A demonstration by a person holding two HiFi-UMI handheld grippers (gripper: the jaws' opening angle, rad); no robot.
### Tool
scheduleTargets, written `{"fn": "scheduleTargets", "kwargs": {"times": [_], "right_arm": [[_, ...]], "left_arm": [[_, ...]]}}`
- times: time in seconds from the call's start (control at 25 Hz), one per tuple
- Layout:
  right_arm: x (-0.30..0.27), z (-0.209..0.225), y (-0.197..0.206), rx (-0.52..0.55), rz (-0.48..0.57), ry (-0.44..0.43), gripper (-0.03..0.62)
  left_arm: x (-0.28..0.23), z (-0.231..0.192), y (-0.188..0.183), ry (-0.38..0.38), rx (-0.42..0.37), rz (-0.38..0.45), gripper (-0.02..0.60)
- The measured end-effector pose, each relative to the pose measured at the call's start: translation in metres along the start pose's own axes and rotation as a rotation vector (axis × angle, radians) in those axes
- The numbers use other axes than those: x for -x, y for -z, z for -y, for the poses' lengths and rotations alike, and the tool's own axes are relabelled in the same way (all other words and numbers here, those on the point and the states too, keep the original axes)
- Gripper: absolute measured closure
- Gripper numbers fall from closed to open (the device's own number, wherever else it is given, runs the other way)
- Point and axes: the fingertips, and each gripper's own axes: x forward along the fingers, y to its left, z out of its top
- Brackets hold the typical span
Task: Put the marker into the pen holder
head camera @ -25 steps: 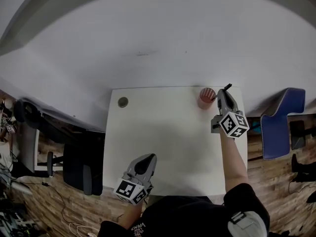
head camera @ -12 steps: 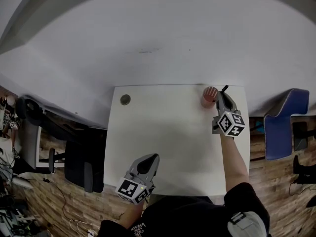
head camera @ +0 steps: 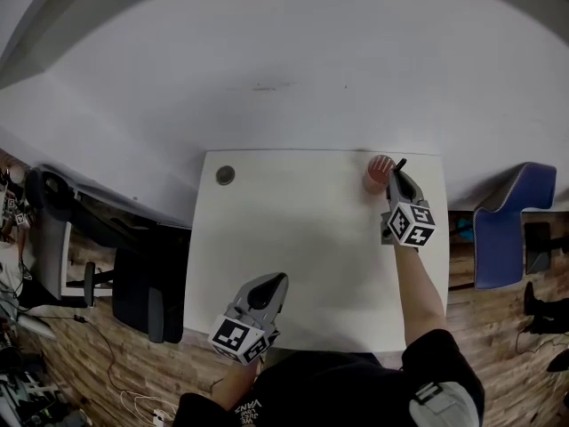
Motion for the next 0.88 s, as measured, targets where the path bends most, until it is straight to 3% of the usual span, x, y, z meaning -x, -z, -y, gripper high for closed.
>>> {"fn": "scheduleTargets", "kwargs": {"times": [0.88], "right_arm": [[-0.0003,0.0011,0.0075,-0.015,-0.016,0.005,0.556]], "left_arm": [[-0.0043,-0.005,0.0041,0.005,0.007,-0.015,0.529]]}}
